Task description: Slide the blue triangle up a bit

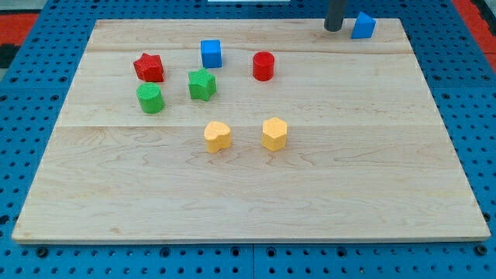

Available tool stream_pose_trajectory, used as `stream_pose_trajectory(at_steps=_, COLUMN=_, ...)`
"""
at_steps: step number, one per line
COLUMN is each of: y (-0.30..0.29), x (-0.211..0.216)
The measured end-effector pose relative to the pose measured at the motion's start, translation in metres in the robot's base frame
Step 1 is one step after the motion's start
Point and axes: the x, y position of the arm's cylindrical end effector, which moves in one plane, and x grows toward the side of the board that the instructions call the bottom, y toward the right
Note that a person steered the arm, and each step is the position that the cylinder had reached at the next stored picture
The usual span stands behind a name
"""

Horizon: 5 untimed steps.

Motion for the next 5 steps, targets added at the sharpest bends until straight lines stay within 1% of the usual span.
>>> stream_pose_trajectory(at_steps=1, y=0.025, x=0.004)
stream_pose_trajectory(at_steps=2, y=0.018, x=0.004)
stream_pose_trajectory(at_steps=3, y=-0.016, x=0.017)
stream_pose_trajectory(at_steps=4, y=0.003, x=0.031)
stream_pose_trajectory(at_steps=5, y=0.055, x=0.031)
